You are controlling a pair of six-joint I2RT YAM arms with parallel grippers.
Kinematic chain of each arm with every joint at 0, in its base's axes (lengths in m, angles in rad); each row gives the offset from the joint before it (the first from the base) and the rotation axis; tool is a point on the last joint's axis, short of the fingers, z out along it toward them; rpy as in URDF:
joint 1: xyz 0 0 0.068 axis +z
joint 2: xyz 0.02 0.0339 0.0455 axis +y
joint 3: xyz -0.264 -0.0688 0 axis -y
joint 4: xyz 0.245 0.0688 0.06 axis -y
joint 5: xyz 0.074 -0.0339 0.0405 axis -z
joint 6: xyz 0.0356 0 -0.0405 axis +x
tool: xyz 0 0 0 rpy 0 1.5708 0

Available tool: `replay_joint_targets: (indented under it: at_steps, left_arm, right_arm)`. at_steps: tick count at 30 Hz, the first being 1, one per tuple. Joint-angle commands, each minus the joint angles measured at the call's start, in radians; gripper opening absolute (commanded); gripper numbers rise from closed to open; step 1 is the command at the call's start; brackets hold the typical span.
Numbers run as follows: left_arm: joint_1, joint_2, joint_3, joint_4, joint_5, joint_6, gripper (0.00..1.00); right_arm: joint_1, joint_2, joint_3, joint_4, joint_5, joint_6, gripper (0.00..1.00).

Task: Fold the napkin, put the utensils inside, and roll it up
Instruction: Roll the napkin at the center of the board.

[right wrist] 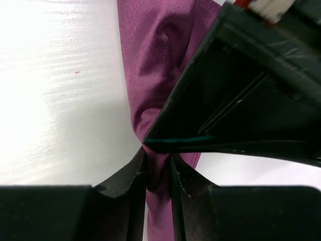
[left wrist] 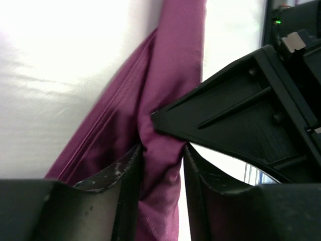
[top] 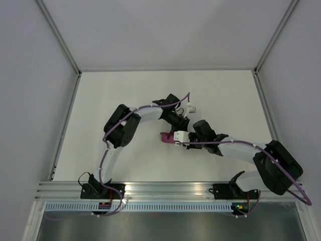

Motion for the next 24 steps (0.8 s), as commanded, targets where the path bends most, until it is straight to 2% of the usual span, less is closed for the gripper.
replay_joint_targets:
  at_steps: [1,5,11,17,24]
  left_arm:
    - [0.035,-0.088,-0.012,-0.026,-0.142,-0.038,0.45]
    - [0.071,-0.162,-0.030,0.028,-0.179,-0.095,0.48]
    - [0.132,-0.329,-0.153,0.189,-0.329,-0.199,0.49]
    - [0.155,-0.540,-0.366,0.390,-0.494,-0.260,0.49]
    - [0.138,-0.769,-0.697,0.634,-0.701,-0.270,0.50]
  right_arm:
    - [-0.007,0.024,0.039,-0.159,0.004,0.002,0.20]
    - [-0.031,0.045,0.098,-0.237,-0.052,0.001,0.19]
    - [-0.123,0.134,0.255,-0.416,-0.196,-0.040,0.18]
    - [-0.235,0.303,0.481,-0.657,-0.362,-0.103,0.18]
    - [-0.310,0.601,0.769,-1.033,-0.514,-0.241,0.18]
